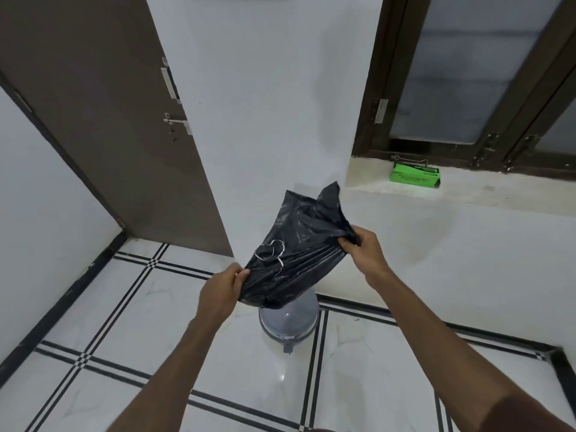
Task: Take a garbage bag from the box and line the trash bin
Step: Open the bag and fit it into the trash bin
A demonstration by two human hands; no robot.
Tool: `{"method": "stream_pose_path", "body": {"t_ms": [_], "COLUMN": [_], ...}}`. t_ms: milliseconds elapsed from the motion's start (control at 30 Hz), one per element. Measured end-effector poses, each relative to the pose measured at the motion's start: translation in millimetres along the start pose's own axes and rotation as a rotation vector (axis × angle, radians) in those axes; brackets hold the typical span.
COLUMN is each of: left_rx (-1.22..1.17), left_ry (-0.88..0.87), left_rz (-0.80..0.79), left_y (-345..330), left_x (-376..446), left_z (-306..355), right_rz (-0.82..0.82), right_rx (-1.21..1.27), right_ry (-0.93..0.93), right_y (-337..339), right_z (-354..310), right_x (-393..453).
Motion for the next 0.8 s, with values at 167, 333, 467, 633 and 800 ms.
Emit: {"method": "stream_pose_path", "body": {"t_ms": [167, 333, 467, 633, 800], "left_rx": [-0.231, -0.974, -1.031, -0.931, -0.758], "left_ry": [0.096, 0.348, 0.466, 0.400, 0.183], "left_rz": [0.203, -0.245, -0.426, -0.278, -0.268], "left_y": [15.6, -6.8, -21.8, -39.9, -44.3], "left_x": [-0.9, 17.0, 18.9, 15.2, 0.3], "left_z": [23.4, 98.9, 126.3, 116.4, 115.6], "right_rz": [0.003, -0.106, -0.317, -0.493, -0.440], "right_rx": [-0.338, -0.710, -0.598, -0.771, -0.015], "right_ry": [0.261, 0.563, 0.274, 0.317, -0.175], "right_y": [-8.8, -32.3, -32.4, -27.5, -6.0], "right_z": [-11.0, -11.2, 1.0, 27.9, 54.5], "right_x": [-10.4, -46.2, -69.1, -78.4, -65.2]}}
Point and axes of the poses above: each hand's wrist, its own x-axis towards the middle knuckle, its own y-axis out of the back of the hand, z = x × y, the point moved 5 cm from there along x, towards the middle knuckle, and after that the axes turned 2 degrees about -x, right-handed, at the moved point
